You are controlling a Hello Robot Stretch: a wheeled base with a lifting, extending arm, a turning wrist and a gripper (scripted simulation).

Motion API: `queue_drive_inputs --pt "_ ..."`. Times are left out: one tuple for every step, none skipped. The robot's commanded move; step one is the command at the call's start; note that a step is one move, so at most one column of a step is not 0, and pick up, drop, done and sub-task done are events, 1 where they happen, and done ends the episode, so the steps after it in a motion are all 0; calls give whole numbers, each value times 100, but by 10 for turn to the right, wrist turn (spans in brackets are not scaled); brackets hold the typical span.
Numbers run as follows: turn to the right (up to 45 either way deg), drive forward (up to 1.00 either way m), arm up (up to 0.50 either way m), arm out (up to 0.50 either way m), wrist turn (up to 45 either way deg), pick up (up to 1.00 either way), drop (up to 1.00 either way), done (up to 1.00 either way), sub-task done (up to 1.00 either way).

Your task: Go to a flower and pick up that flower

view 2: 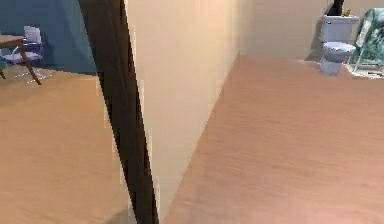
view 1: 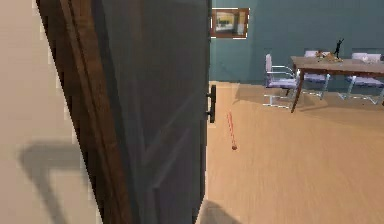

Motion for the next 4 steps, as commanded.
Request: queue_drive_inputs --pt "450 0 0 0 0 0 0 0 0" --pt "150 0 0 0 0 0 0 0 0" --pt "30 0 0 0 0 0 0 0 0" --pt "0 20 0 0 0 0 0 0 0"
